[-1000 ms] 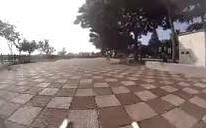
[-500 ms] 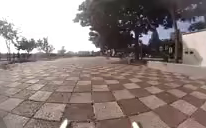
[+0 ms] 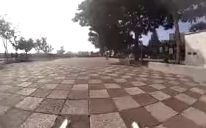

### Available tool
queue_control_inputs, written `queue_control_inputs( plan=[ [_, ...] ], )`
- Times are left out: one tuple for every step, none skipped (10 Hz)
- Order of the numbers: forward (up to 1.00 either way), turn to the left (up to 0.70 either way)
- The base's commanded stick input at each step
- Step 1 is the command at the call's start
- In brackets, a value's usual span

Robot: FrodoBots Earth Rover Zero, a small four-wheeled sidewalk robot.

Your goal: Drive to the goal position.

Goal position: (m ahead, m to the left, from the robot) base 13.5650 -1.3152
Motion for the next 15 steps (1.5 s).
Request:
queue_control_inputs(
  plan=[
    [0.5, 0.0],
    [0.5, 0.0],
    [0.5, 0.0],
    [0.5, 0.0],
    [0.5, 0.41],
    [0.5, 0.5],
    [0.5, 0.49],
    [0.5, 0.35],
    [0.5, 0.09],
    [0.5, 0.01],
    [0.5, 0.0],
    [0.5, 0.0],
    [0.5, 0.0],
    [0.5, 0.05],
    [0.5, 0.29]
  ],
)
